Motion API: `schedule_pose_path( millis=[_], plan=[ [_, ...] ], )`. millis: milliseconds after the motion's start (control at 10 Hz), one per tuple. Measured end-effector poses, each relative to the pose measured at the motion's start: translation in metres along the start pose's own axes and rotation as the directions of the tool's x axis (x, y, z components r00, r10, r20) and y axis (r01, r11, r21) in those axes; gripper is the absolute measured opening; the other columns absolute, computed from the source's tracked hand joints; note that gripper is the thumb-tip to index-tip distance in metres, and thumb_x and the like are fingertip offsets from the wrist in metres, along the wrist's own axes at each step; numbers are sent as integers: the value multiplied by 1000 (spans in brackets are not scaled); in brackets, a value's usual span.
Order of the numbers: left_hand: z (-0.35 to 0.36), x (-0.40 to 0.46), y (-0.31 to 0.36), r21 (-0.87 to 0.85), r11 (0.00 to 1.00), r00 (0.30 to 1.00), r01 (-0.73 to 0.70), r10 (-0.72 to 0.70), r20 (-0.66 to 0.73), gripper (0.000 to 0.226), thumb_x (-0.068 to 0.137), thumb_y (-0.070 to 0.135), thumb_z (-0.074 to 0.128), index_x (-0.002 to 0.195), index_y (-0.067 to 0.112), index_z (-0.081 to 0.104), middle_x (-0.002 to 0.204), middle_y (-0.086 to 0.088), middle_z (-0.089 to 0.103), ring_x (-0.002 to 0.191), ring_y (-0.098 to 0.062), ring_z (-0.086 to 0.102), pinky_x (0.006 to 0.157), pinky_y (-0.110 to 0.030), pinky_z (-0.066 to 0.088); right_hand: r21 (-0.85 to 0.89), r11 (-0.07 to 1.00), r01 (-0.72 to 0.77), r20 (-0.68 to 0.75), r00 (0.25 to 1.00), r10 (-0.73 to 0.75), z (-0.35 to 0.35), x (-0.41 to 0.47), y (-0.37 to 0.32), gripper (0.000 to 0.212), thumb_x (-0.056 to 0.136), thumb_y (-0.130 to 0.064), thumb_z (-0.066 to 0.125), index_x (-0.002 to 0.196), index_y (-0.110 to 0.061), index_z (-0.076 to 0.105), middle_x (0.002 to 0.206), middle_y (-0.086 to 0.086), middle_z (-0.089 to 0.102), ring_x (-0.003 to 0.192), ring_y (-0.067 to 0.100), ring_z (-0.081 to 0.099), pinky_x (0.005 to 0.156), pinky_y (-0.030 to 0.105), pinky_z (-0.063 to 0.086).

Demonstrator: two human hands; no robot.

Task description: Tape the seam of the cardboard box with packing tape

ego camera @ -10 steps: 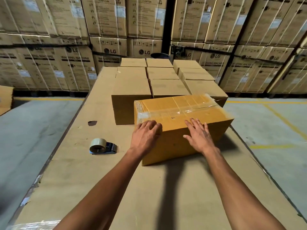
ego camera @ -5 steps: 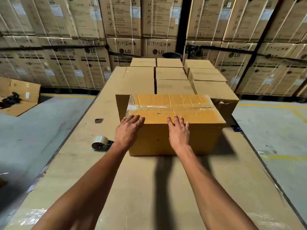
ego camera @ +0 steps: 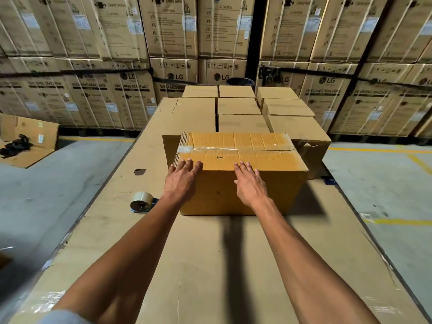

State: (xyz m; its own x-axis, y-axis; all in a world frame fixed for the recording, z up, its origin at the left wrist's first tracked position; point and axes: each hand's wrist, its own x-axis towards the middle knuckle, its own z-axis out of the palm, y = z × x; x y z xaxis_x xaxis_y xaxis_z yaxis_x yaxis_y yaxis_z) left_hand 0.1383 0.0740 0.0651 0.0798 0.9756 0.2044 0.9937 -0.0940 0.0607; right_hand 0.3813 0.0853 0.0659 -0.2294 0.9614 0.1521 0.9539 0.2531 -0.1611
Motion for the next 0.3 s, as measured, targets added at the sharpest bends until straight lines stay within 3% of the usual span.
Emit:
schedule_pose_path(
  millis=[100, 300],
  plan=[
    [-13, -13, 8, -11, 1000, 1000, -22, 22, -8, 77, 113, 29, 53, 175, 28, 8, 182, -8, 17, 168, -32, 17, 133, -58, 21, 0, 1000, -10, -44, 999, 10, -12, -11, -1, 70, 113, -30, 45, 170, -17, 6, 178, 11, 4, 166, 28, 2, 133, 49, 3],
    [-72, -40, 21, -33, 997, 986, -69, 63, -155, 77, 113, 42, 50, 175, 20, 9, 182, -8, 17, 168, -30, 17, 135, -56, 18, -7, 999, -46, -255, 966, 42, -65, -38, -20, 80, 111, -45, 42, 169, -17, -4, 177, 9, -10, 165, 27, -7, 133, 50, -1]
  ],
)
